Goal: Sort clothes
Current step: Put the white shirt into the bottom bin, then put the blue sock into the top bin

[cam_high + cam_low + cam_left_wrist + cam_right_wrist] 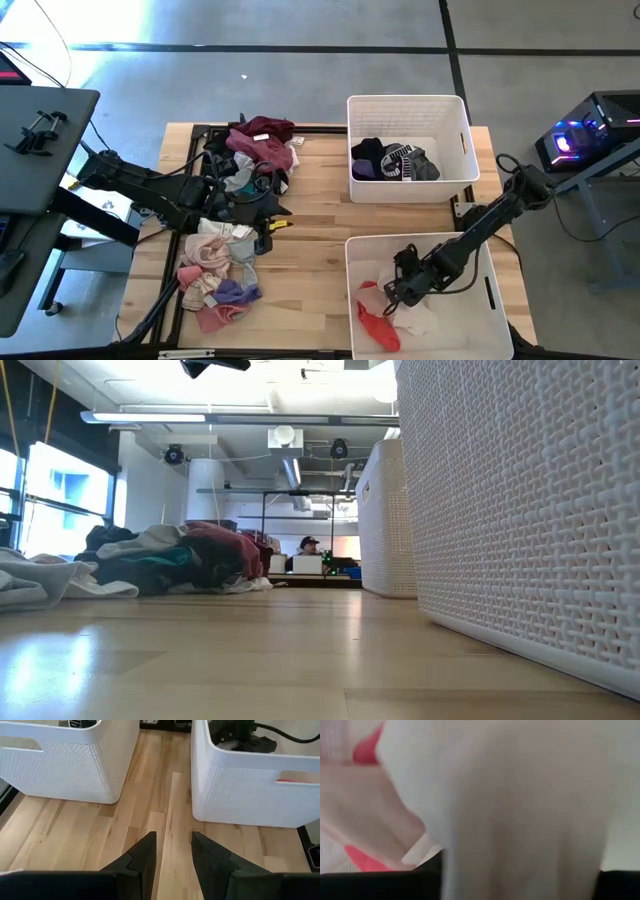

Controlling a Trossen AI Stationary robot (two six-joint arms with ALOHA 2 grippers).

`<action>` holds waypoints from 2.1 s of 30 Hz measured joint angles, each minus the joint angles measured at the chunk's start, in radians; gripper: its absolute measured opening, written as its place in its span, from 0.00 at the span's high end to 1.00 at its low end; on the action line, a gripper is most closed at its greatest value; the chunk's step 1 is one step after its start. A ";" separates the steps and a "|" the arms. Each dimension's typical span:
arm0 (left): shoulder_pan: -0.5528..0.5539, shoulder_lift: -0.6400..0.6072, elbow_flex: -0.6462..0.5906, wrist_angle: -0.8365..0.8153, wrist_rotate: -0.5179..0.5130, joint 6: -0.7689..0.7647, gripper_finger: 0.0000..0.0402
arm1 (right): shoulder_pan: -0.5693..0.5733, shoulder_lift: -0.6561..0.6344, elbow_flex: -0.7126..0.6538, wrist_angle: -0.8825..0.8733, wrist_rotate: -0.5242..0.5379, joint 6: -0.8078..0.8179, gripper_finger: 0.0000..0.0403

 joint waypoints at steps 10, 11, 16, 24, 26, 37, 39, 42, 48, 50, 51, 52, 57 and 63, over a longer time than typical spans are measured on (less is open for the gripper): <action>-0.001 0.000 0.000 0.007 0.000 0.001 0.72 | 0.003 -0.030 0.198 -0.098 -0.016 -0.019 0.62; -0.001 0.000 0.000 0.007 0.000 0.001 0.72 | 0.003 -0.030 0.225 -0.125 0.000 -0.020 0.62; -0.001 0.000 0.000 0.006 0.000 0.001 0.72 | -0.002 -0.030 0.350 -0.215 0.112 -0.054 0.62; -0.001 0.000 0.000 0.006 0.034 -0.008 0.72 | -0.027 -0.030 0.471 -0.269 0.445 -0.223 0.62; -0.001 0.000 0.000 0.006 0.078 -0.019 0.72 | -0.039 -0.030 0.480 -0.258 0.574 -0.264 0.62; -0.051 0.000 0.001 -0.124 0.492 0.193 0.74 | -0.116 -0.027 0.482 0.356 0.935 -1.030 0.62; -0.073 0.000 0.001 -0.217 0.492 0.213 0.74 | -0.131 -0.026 0.482 0.444 0.939 -1.130 0.62; -0.101 -0.001 -0.019 -0.318 0.491 0.189 0.75 | -0.149 -0.026 0.483 0.504 0.941 -1.197 0.62; -0.162 -0.001 -0.165 -0.329 0.491 -0.050 0.75 | -0.157 -0.026 0.483 0.505 0.940 -1.200 0.62; -0.178 -0.001 -0.229 -0.300 0.492 -0.141 0.75 | -0.157 -0.026 0.483 0.505 0.939 -1.198 0.62; -0.186 -0.001 -0.260 -0.278 0.497 -0.189 0.75 | -0.157 -0.026 0.483 0.505 0.939 -1.198 0.62; -0.196 -0.001 -0.290 -0.248 0.511 -0.232 0.75 | -0.157 -0.026 0.483 0.505 0.939 -1.198 0.62; -0.273 -0.001 -0.408 -0.071 0.651 -0.278 0.75 | -0.157 -0.026 0.483 0.504 0.936 -1.197 0.62; -0.409 -0.001 -0.461 0.018 0.603 -0.177 0.75 | -0.157 -0.026 0.483 0.504 0.936 -1.197 0.62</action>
